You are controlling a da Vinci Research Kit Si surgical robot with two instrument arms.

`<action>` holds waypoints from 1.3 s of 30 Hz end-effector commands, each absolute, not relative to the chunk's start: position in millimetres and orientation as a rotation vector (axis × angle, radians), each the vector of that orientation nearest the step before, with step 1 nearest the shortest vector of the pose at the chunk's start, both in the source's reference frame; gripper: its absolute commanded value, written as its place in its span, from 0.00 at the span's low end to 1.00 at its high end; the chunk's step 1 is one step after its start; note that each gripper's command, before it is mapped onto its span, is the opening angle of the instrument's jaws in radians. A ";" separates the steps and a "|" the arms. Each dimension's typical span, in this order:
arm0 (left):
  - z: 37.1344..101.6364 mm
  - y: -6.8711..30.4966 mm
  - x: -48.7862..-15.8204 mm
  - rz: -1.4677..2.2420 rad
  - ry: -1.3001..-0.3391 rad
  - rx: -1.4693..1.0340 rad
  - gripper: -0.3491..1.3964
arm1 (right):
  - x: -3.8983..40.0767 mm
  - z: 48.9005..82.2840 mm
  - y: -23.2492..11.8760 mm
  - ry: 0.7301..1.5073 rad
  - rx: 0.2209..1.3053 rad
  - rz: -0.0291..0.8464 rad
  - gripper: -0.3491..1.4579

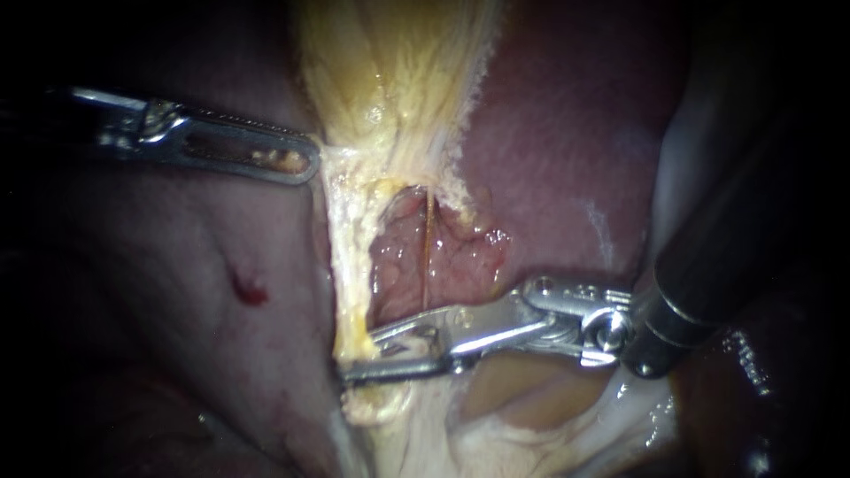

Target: Clipping first clip left tube

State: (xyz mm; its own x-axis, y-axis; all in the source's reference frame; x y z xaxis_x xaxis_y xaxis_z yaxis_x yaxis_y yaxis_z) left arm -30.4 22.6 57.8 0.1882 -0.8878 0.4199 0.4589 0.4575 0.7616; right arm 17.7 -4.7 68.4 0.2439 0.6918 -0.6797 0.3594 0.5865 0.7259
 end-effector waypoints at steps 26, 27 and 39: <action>57.8 22.6 -30.4 -1.013 -0.969 0.536 0.00 | 17.8 68.4 -4.8 1.363 0.989 0.287 0.26; 57.8 22.6 -30.4 -1.013 -0.969 0.536 0.00 | 17.8 68.5 -4.8 1.363 0.989 0.287 0.32; 57.8 22.5 -30.4 -1.013 -0.969 0.536 0.00 | 18.7 68.4 -4.8 1.365 0.952 0.332 0.47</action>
State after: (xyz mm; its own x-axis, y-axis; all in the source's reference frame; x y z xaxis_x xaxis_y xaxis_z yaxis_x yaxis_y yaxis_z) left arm -30.4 22.5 57.8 0.1880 -0.8880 0.4196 0.4592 0.4571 0.7617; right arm 18.7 -4.8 68.4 0.2272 0.7021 -0.6749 0.3132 0.6035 0.7333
